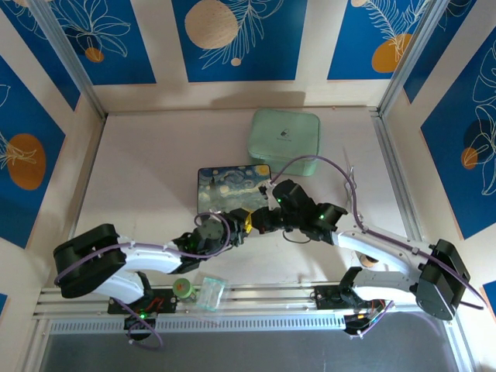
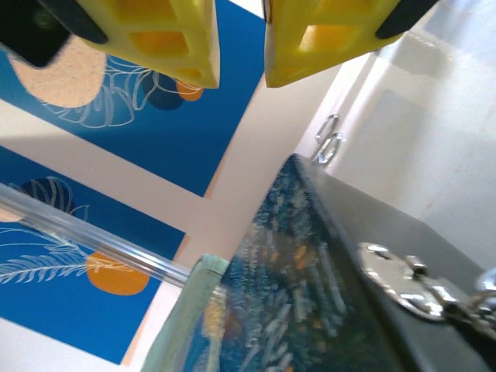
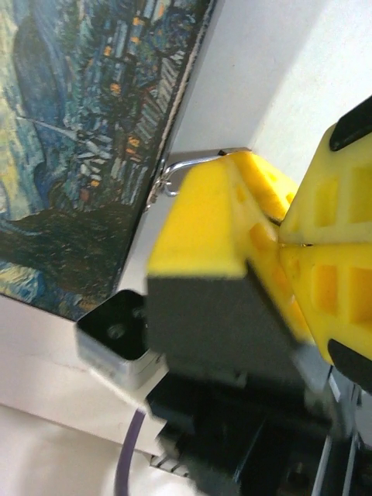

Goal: Unlock a padlock with a key

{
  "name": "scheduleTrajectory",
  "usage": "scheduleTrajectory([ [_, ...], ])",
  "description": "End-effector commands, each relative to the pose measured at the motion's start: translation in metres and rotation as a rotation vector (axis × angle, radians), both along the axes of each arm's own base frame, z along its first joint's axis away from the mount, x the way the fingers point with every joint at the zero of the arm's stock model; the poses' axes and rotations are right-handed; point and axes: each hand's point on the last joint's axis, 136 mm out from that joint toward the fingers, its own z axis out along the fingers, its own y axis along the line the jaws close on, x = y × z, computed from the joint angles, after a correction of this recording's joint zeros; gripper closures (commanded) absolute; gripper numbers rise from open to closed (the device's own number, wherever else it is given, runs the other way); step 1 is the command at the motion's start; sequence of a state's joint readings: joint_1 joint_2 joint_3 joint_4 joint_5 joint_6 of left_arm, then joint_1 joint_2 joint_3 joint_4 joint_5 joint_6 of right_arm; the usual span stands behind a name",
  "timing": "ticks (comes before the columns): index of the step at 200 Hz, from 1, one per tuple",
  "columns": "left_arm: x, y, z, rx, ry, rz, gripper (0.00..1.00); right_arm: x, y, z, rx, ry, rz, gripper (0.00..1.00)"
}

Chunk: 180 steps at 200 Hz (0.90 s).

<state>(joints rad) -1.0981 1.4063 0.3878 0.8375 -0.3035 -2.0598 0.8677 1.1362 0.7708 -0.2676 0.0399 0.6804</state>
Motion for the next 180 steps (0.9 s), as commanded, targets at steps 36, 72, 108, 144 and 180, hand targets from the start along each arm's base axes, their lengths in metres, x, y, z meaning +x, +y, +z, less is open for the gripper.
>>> scheduleTrajectory([
  [36, -0.006, 0.004, -0.014, 0.093, 0.016, -0.028, 0.96, 0.002, 0.003, 0.016, 0.066, -0.032, 0.002, 1.00],
  [72, -0.004, 0.009, -0.007, 0.092, -0.017, -0.016, 1.00, -0.001, 0.001, 0.009, 0.062, -0.017, 0.003, 1.00],
  [108, -0.001, 0.018, 0.004, 0.065, -0.051, 0.020, 0.29, 0.001, -0.002, 0.009, 0.082, -0.032, -0.010, 1.00],
  [144, -0.002, 0.013, 0.010, 0.044, -0.039, 0.005, 0.22, 0.003, 0.003, 0.014, 0.111, -0.052, -0.003, 1.00],
  [180, -0.004, -0.003, 0.019, -0.037, -0.037, -0.036, 0.16, 0.006, 0.007, 0.016, 0.122, -0.083, -0.006, 1.00],
])
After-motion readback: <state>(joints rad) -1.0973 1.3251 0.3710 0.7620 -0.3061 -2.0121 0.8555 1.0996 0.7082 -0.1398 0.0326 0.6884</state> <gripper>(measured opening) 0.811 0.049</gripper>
